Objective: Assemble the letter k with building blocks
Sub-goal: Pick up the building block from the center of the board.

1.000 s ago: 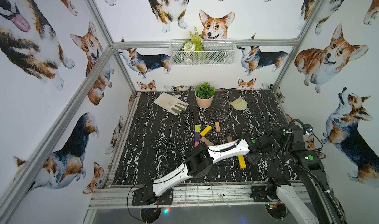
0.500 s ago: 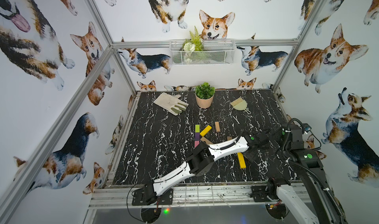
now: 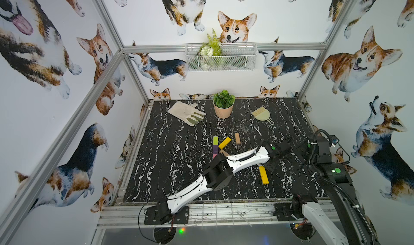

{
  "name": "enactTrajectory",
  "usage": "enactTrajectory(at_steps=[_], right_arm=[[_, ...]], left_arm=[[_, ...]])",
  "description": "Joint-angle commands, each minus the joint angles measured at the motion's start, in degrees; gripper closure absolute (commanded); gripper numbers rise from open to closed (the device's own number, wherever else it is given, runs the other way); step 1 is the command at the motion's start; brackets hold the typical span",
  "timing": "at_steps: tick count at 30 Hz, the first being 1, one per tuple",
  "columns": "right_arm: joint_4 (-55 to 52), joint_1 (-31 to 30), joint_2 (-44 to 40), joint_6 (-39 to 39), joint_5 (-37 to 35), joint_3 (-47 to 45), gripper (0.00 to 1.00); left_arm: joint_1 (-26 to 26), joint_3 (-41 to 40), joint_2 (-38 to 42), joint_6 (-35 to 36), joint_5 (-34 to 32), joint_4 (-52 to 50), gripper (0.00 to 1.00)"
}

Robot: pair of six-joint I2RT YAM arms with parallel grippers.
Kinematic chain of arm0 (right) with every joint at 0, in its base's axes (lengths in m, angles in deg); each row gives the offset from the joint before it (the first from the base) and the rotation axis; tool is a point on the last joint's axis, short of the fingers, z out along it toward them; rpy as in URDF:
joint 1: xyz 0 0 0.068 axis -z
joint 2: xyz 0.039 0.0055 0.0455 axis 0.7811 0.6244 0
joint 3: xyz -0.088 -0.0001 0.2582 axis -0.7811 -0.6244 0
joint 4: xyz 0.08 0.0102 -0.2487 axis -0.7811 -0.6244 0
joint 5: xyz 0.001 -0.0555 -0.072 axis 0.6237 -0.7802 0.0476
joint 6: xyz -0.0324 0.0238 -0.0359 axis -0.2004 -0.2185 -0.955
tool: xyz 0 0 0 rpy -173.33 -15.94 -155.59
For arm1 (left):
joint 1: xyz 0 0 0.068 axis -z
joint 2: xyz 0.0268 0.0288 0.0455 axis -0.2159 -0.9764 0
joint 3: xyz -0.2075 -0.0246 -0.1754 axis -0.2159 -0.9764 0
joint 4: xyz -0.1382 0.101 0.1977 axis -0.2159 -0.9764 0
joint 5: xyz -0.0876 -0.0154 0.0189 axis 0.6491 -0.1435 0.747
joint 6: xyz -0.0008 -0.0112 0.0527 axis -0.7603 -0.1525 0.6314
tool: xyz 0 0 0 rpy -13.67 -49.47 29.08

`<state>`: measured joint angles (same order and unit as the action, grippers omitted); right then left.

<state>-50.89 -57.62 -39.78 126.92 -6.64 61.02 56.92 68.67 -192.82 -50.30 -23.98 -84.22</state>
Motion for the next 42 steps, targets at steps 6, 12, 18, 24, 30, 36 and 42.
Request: enactTrajectory(at_steps=[6,12,18,24,30,36,42], right_arm=[[0.39,0.02,0.35,1.15,-0.01,0.07,0.27],[0.65,0.02,0.78,1.26,0.39,-0.17,0.26],[0.38,0.02,0.89,0.89,-0.09,0.24,0.26],[0.57,0.02,1.16,1.23,-0.09,-0.16,0.26],[0.57,0.02,0.98,1.32,-0.15,-0.37,0.26],[0.43,0.02,0.76,1.59,-0.12,-0.72,0.26],[0.39,0.02,0.19,1.82,-0.14,-0.94,0.26]], left_arm=[[-0.99,1.24,-1.4,-0.47,1.51,-1.08,0.4],[-1.95,1.58,-2.15,0.15,3.69,0.17,0.46],[-3.02,2.74,-3.24,0.81,6.32,0.86,0.41],[-3.02,2.57,-3.7,0.7,8.11,0.43,0.56],[-3.03,2.39,-3.6,0.74,7.34,-0.23,0.68],[-3.16,0.63,-2.13,0.21,5.67,-0.52,0.86],[-3.64,-0.86,-1.95,-0.72,6.0,-0.29,0.65]])
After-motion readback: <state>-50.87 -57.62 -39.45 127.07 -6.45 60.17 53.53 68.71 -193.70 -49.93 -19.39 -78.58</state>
